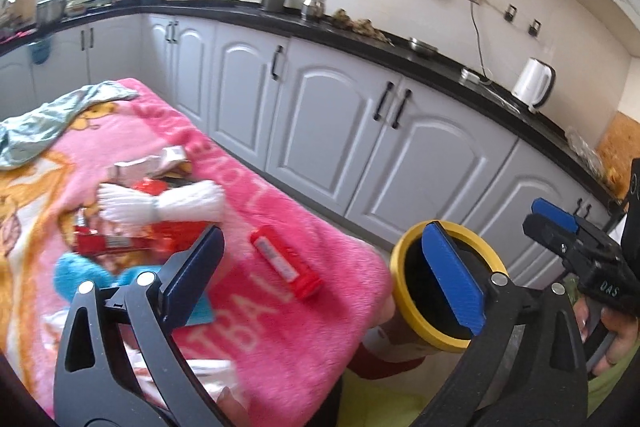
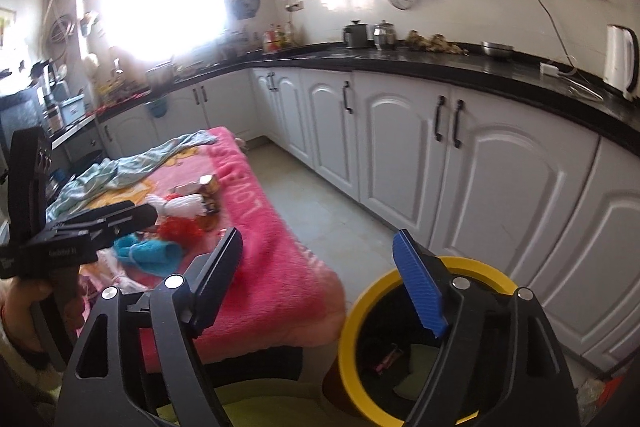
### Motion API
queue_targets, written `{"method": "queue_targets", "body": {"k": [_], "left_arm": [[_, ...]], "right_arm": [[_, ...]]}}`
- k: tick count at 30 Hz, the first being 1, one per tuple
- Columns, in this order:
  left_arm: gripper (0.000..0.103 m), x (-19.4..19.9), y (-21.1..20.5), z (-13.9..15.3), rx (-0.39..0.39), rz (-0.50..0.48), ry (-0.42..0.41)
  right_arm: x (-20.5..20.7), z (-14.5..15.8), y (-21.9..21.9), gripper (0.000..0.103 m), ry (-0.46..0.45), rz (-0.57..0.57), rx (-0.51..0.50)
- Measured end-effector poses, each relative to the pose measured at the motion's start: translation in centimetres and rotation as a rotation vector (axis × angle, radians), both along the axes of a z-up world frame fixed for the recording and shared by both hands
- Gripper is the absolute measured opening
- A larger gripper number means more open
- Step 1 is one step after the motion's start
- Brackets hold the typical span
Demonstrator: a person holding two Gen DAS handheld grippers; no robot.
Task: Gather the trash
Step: 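Move both open tools back over the trash on the table, then grasp the clear plastic bag with the left tool while the right tool grasps the red canister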
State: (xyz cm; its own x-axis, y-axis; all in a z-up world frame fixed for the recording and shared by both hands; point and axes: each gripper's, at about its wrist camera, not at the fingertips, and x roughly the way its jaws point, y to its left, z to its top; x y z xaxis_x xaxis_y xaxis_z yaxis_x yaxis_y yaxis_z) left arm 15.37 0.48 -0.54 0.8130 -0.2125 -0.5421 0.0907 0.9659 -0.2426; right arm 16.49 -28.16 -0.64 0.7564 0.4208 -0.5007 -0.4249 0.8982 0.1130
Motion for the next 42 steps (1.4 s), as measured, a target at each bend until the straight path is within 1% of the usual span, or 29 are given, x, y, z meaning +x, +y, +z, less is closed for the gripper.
{"method": "queue_targets", "body": {"k": [6, 14, 24, 35, 42], "left_arm": [[0.092, -1.8, 3.1, 0.6, -0.010, 0.067, -0.019], [0.092, -3.8, 7.0, 0.9, -0.027, 0.145, -0.030], [0.092, -5.9, 10.5, 0.4, -0.031, 0.216, -0.029], [0.092, -7.7, 14.8, -0.6, -0.064, 0.305, -0.003], [0.092, -8.5, 16.9, -2.7, -0.086, 0.335, 0.056]], "right_arm": [[-1.1, 0.5, 3.1, 0.081, -0.017, 0.069, -0.023], [-2.1, 0.6, 6.8, 0.083, -0.016, 0.151, -0.040], [-2.8, -0.6, 11.6, 0.084, 0.018, 0.251, -0.076], [-2.8, -2.1, 16.0, 0.084, 0.041, 0.331, -0.113], [-1.7, -3.6, 18.1, 0.084, 0.062, 0.345, -0.147]]}}
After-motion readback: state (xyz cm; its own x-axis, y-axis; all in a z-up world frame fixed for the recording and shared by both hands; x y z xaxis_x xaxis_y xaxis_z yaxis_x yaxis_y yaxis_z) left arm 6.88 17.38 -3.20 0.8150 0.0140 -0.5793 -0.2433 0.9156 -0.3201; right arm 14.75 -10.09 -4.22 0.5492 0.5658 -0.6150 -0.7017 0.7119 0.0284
